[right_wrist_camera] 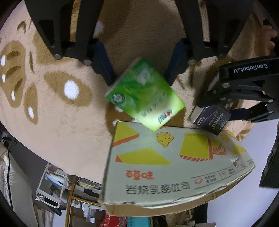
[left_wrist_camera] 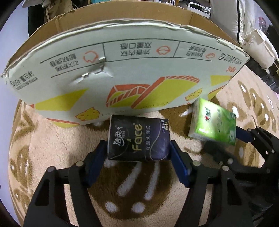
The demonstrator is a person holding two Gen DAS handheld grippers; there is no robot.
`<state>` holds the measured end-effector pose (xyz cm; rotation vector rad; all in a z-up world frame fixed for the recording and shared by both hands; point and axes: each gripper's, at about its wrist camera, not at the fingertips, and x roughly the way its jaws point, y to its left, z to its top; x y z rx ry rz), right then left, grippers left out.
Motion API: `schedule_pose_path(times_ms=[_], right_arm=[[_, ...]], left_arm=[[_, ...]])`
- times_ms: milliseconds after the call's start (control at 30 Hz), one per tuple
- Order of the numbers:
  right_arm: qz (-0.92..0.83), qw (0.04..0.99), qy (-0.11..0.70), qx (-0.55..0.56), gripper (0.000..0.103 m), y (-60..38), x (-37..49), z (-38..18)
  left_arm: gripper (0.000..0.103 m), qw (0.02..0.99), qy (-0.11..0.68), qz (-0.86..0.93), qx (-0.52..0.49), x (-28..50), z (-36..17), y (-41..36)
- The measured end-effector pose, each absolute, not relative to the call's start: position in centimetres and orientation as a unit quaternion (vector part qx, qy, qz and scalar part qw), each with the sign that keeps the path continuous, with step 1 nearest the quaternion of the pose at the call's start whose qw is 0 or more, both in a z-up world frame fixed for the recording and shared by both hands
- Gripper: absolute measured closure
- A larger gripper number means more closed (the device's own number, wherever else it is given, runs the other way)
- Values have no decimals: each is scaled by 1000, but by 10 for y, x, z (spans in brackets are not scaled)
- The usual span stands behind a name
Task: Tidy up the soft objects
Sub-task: 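Lift both tissue packs and carry them over the box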
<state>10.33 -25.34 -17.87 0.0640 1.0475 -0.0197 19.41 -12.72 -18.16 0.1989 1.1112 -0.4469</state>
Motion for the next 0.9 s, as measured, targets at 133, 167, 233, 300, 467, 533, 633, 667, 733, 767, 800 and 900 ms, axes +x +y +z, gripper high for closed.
schedule_pose_path(times_ms=[133,167,233,300,467,533,633,667,733,767,800,900], right_arm=[[-2,865,499,57,46,-260,101,-177],[0,865,498,60,46,-261,102,-177],[2,865,497,67,46,-261,101,-176],[3,865,497,71,43,-262,103,-176],[15,868,490,81,29,-263,115,-175],[14,871,486,71,24,-260,120,-175],[11,874,482,62,17,-259,125,-176],[11,875,480,63,14,-259,127,-177],[12,876,477,75,12,-260,131,-176],[14,876,474,86,12,-262,134,-176],[16,876,472,96,11,-263,136,-176],[18,874,470,124,11,-267,142,-177]], left_arm=[[38,823,520,-208,93,188,-181,-120],[38,824,519,-207,95,186,-179,-120],[38,825,517,-205,99,179,-179,-118],[38,827,514,-203,100,176,-176,-118],[38,829,515,-198,91,173,-168,-114],[38,829,516,-195,93,172,-170,-109],[38,830,517,-191,89,176,-171,-105],[38,831,516,-188,84,176,-170,-103],[38,833,516,-184,76,178,-170,-101],[38,833,517,-183,71,179,-170,-100],[38,833,518,-181,68,178,-170,-100],[38,834,520,-171,70,178,-172,-97]])
